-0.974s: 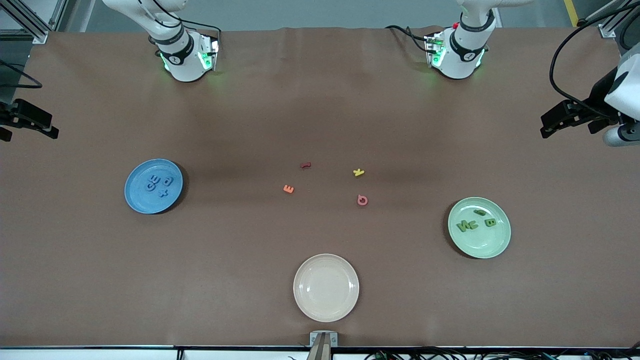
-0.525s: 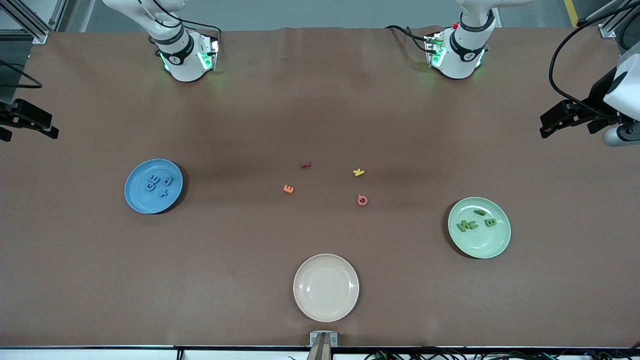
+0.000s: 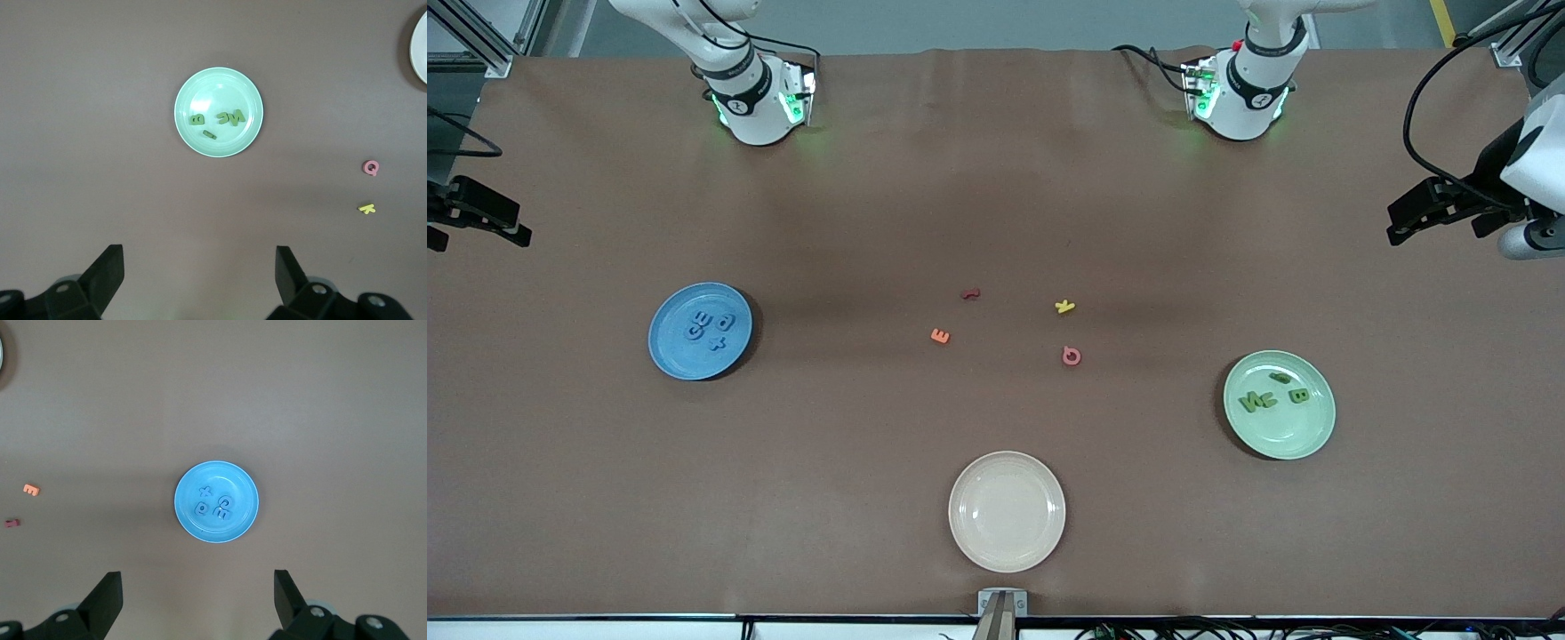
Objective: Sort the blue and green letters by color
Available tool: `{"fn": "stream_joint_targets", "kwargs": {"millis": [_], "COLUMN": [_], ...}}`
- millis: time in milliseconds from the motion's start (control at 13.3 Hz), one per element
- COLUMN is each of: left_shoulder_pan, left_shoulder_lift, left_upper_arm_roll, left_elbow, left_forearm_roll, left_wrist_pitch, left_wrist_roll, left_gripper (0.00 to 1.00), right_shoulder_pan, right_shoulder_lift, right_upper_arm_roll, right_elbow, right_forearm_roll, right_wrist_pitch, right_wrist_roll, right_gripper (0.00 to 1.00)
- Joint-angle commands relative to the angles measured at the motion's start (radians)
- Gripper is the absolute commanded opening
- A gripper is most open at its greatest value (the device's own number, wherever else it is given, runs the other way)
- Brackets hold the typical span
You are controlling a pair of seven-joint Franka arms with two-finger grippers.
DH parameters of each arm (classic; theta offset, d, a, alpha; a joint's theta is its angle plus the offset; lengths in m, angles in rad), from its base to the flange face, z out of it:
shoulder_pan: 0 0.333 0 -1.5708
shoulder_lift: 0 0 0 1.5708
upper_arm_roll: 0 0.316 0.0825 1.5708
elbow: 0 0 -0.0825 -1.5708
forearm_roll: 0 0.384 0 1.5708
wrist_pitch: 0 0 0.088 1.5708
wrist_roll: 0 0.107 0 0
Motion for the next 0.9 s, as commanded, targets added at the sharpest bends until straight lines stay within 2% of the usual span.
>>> {"fn": "stream_joint_targets", "kwargs": {"millis": [0, 375, 824], "left_shoulder_pan": [0.003, 0.01, 0.001], "left_shoulder_lift": [-0.009, -0.009, -0.004], "left_upper_arm_roll": [0.001, -0.018, -0.019], "left_elbow": [0.007, 0.019, 0.011], "left_forearm_roll": [0.0, -0.016, -0.042], "left_wrist_pitch": [0.0, -0.002, -0.003], "left_wrist_roll": [0.014, 0.077, 0.051], "left_gripper": [1.0, 1.0, 1.0], "right_shoulder_pan": [0.003, 0.003, 0.003], "right_shoulder_lift": [0.013, 0.013, 0.013], "right_upper_arm_roll": [0.002, 0.002, 0.002], "right_elbow": [0.03, 0.03, 0.03], "right_forearm_roll": [-0.015, -0.015, -0.015], "right_wrist_pitch": [-0.019, -0.019, -0.019], "right_wrist_roll": [0.01, 0.01, 0.01], "right_gripper": [1.0, 1.0, 1.0]}}
